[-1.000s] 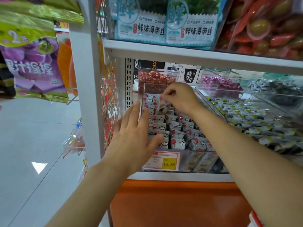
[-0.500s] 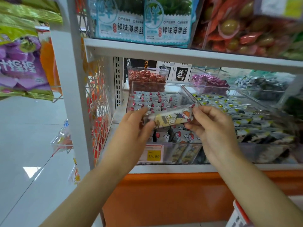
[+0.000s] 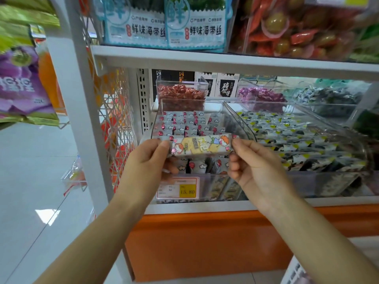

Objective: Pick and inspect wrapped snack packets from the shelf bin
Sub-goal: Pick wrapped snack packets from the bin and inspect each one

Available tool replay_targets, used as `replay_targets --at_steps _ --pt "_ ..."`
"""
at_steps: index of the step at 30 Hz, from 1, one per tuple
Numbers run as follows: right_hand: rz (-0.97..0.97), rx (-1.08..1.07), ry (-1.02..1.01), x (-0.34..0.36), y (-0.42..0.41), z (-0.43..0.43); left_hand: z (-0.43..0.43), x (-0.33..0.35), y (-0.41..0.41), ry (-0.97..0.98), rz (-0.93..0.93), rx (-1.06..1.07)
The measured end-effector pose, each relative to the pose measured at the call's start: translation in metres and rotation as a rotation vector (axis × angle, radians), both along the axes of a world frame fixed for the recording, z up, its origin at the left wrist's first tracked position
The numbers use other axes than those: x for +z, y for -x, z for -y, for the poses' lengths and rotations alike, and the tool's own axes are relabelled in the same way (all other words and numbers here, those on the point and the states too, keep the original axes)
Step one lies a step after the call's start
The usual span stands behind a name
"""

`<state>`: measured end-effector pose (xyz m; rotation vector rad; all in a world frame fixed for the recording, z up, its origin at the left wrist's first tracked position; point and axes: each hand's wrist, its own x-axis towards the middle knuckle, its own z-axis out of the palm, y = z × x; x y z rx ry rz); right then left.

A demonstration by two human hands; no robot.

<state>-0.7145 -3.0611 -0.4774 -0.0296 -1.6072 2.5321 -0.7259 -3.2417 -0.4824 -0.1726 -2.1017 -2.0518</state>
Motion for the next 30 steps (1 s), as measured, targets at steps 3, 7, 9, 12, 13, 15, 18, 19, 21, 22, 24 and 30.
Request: replay_targets --at_steps 3,7,9,12,13,15,18,19,21,22,24,30 --pt "0.048 0.008 0.094 0.001 0.002 0.0 0.001 0.001 -0.001 0.114 -0.039 0.048" --pt "0.119 0.053 0.25 0.004 0.003 0.001 0.0 0.004 -0.002 0.01 0.035 -0.032" --pt "0.157 0.11 0.355 0.005 0.003 0.002 0.001 0.005 -0.002 -0.114 0.099 -0.105" --pt "0.207 0.174 0.497 0.006 0.004 0.003 0.0 0.008 -0.003 -0.322 0.193 -0.194" --pt "0.213 0.186 0.532 0.006 0.004 0.003 0.0 0.008 -0.002 -0.4 0.226 -0.217" --pt "0.209 0.2 0.572 0.006 0.004 0.004 -0.001 0.01 -0.001 -0.555 0.294 -0.26" --pt "0.17 0.171 0.491 0.005 0.005 0.005 0.0 0.011 0.001 -0.695 0.37 -0.306" --pt "0.148 0.147 0.431 0.004 0.004 0.005 0.001 0.011 0.001 -0.711 0.385 -0.315" --pt "0.1 0.09 0.304 0.002 0.004 0.005 0.002 0.011 0.001 -0.722 0.394 -0.326" --pt "0.076 0.062 0.254 0.001 0.004 0.005 0.002 0.011 0.001 -0.709 0.388 -0.323" --pt "0.041 0.03 0.195 0.0 0.004 0.003 0.002 0.011 0.001 -0.614 0.347 -0.274" --pt "0.004 0.136 0.063 0.001 0.004 0.0 0.003 0.01 0.001 -0.421 0.133 -0.117"
